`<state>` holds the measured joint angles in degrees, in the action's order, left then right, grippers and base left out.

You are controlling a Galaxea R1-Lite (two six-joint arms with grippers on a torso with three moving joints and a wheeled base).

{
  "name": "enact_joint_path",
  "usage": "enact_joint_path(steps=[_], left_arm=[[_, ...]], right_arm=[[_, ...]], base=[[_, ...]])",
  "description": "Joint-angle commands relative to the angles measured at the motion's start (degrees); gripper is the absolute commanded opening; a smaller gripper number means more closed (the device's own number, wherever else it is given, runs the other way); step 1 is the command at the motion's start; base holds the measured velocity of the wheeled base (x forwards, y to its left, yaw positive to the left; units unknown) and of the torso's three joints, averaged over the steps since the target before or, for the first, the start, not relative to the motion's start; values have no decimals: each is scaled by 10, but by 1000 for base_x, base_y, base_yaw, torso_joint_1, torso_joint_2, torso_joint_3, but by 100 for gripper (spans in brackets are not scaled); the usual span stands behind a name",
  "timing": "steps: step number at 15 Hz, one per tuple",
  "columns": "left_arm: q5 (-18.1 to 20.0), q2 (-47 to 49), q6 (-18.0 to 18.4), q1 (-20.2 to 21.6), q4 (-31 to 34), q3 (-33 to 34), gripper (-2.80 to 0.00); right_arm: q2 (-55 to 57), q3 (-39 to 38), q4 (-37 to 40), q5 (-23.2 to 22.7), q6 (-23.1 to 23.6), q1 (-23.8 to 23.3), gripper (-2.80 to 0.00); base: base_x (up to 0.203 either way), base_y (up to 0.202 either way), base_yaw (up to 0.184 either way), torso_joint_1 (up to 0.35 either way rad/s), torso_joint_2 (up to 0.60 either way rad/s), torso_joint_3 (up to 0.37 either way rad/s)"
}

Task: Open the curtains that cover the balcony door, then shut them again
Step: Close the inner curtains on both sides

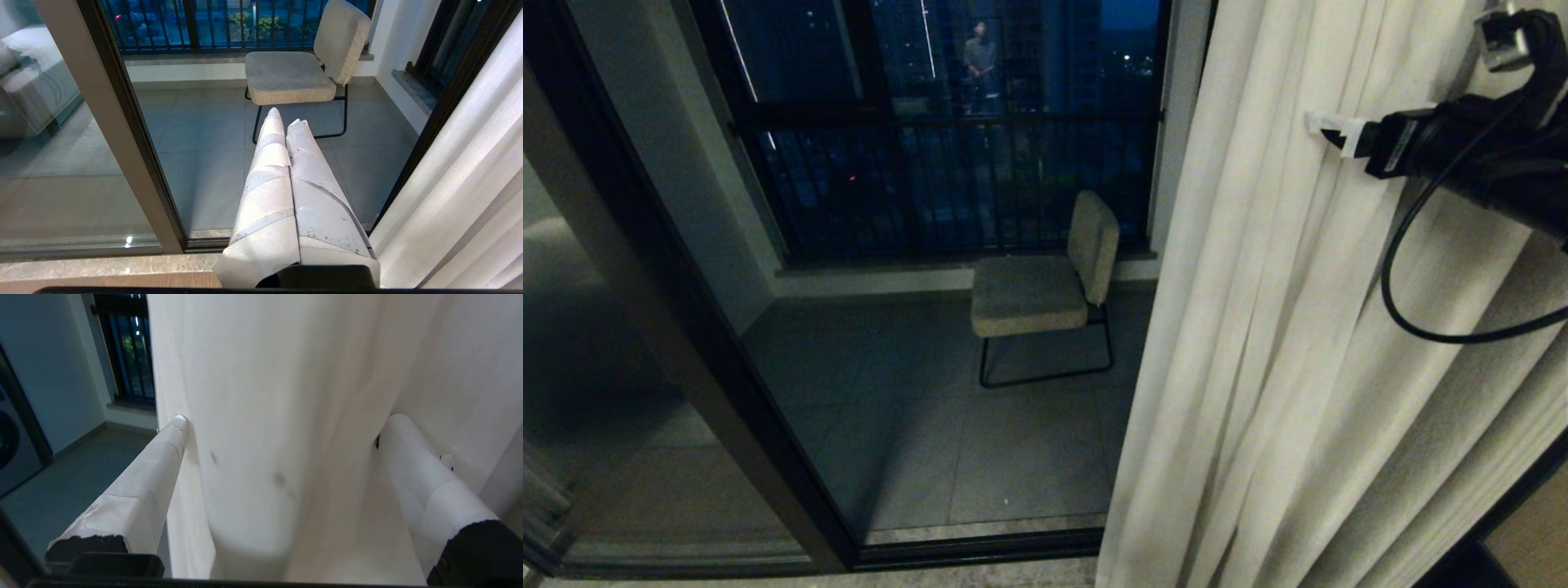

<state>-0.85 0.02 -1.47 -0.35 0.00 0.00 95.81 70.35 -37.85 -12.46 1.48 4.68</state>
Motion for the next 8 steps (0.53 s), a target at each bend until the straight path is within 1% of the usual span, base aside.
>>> enact_joint_path(steps=[1, 2, 6, 8], left_arm=[[0, 0, 0, 0, 0, 0, -280], [0, 0, 0, 0, 0, 0, -280], [0, 0, 0, 0, 0, 0, -280], [0, 0, 0, 0, 0, 0, -280]], right_arm=[[17, 6, -13, -1, 0, 0, 0], [19, 7, -20, -1, 0, 0, -280], [14, 2, -21, -1, -1, 0, -280], [-1, -4, -21, -2, -9, 2, -280]], base=[[0, 0, 0, 0, 0, 0], [0, 0, 0, 0, 0, 0], [0, 0, 0, 0, 0, 0], [0, 0, 0, 0, 0, 0]])
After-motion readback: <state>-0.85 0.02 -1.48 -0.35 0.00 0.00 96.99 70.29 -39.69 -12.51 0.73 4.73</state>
